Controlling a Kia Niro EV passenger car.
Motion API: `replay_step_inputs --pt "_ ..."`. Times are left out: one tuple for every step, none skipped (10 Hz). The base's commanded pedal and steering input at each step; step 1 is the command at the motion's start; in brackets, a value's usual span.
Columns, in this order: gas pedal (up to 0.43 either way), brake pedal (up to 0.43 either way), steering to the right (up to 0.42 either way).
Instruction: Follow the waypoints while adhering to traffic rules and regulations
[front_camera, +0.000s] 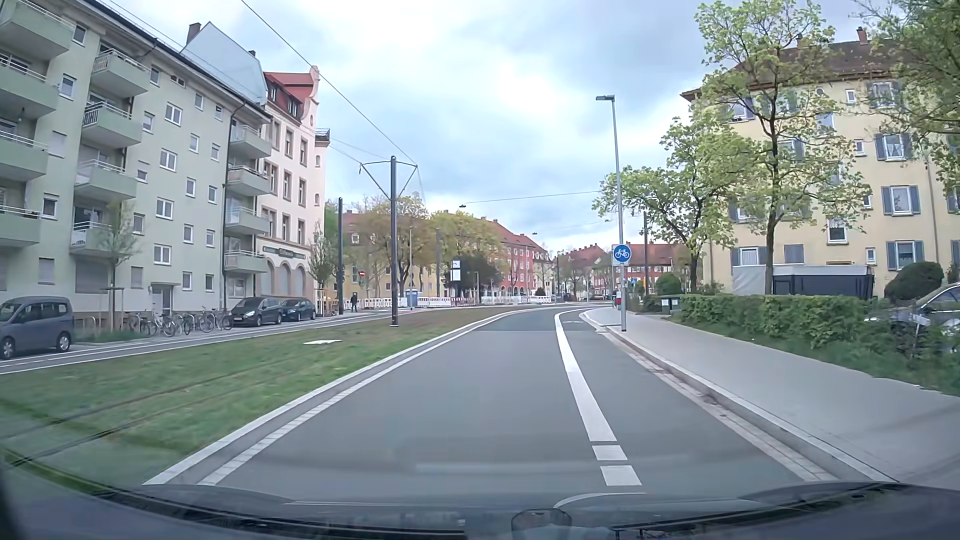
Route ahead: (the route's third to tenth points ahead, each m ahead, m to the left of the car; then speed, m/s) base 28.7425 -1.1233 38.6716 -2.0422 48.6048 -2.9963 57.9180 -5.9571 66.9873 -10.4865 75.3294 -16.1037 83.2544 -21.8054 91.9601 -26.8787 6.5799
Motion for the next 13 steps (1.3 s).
replay_step_inputs --pt "0.177 0.0 0.001" --pt "0.177 0.0 0.001" --pt "0.177 0.0 0.003" --pt "0.177 0.0 0.003" --pt "0.177 0.0 0.003" --pt "0.177 0.0 0.004" --pt "0.177 0.0 0.004" --pt "0.177 0.0 0.005" --pt "0.177 0.0 0.006" --pt "0.177 0.0 0.006" --pt "0.177 0.0 0.007" --pt "0.177 0.0 0.007" --pt "0.177 0.0 0.008"
